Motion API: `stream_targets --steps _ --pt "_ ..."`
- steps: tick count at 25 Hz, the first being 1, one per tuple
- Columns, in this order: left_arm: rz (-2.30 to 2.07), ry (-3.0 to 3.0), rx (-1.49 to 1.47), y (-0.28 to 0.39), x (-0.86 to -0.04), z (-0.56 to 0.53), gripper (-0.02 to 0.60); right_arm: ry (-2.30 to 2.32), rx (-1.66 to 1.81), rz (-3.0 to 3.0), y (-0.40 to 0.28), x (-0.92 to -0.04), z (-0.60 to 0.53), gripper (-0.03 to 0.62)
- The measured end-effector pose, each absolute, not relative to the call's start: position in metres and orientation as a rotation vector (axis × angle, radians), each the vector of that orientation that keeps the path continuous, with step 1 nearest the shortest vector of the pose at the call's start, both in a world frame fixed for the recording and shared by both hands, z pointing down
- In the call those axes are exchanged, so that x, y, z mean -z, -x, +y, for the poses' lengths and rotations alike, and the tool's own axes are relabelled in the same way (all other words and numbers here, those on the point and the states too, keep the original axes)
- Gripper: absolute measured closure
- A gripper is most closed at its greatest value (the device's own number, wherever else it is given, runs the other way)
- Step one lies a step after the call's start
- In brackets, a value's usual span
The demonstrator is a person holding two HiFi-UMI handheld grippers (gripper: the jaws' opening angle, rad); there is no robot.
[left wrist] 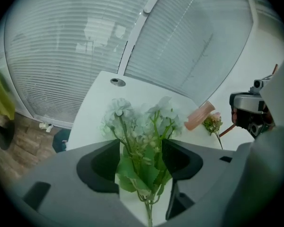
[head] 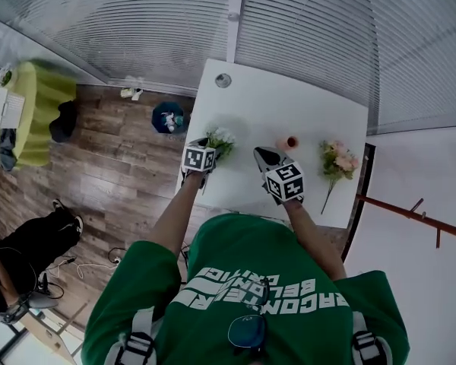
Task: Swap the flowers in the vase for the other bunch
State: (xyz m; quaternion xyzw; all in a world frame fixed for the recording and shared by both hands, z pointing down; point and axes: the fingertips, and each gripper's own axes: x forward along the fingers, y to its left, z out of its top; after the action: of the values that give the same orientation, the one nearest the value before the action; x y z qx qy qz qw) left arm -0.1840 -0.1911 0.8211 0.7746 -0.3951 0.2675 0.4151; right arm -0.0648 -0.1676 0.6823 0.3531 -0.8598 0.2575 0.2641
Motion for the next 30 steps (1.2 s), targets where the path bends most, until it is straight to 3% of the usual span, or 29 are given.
stream_targets --steps 8,15,30 --pt "-0.940 -1.919 -0.712 0.177 -0.844 -0.187 0.322 -0.948 -0.738 -2.282 0.062 -0.699 -0.165 0.581" --pt "-0.913 -1.907 -0.685 0.173 -0.845 -0.187 0.466 -0.962 -0.757 -2.265 0.058 -0.704 -0.163 0.580" --pt "-0.955 -1.957 -0.582 0.171 -0.808 -0.196 0.500 -0.970 -0.756 -2.290 0.054 -0.698 -0.155 0.581"
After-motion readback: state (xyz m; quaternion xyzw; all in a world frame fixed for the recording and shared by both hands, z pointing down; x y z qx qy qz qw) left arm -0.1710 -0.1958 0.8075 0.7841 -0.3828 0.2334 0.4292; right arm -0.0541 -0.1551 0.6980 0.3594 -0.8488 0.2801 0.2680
